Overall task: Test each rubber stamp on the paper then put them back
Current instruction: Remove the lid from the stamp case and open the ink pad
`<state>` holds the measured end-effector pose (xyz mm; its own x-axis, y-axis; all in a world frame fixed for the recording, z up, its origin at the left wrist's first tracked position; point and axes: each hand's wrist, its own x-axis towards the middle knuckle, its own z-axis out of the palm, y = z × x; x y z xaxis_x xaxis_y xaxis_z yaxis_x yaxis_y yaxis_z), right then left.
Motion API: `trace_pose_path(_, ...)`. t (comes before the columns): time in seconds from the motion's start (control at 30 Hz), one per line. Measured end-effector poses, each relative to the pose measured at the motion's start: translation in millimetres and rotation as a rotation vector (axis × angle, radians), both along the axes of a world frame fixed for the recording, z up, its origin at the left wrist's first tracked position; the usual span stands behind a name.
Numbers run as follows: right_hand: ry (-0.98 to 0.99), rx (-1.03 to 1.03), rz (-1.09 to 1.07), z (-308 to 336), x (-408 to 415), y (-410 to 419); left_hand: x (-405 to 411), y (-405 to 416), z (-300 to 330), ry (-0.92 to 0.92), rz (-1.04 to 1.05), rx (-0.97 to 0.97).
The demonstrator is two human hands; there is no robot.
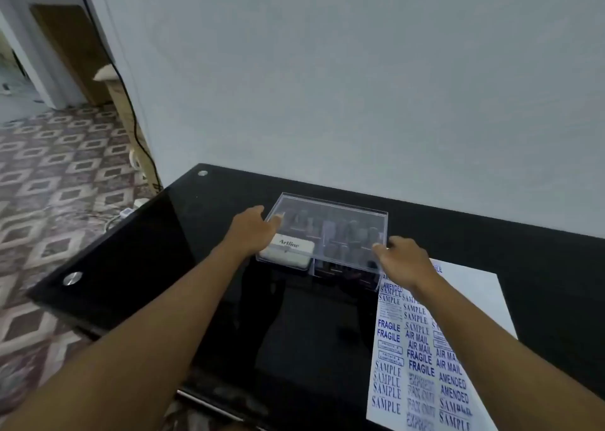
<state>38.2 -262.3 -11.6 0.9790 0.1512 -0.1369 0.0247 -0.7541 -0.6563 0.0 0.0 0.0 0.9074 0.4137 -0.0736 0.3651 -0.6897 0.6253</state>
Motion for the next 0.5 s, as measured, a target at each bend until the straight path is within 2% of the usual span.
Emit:
trace_pose_path(0.13,-0.041,0.054,-0.009,-6.5,6.4,7.2,14.2,7.9,-15.7,0.065,0.057,-0.032)
trace_pose_path(0.5,-0.073,0.125,-0.095,2.7,2.0,16.9,11.3,0.8,-13.5,-0.030,0.048,-0.114)
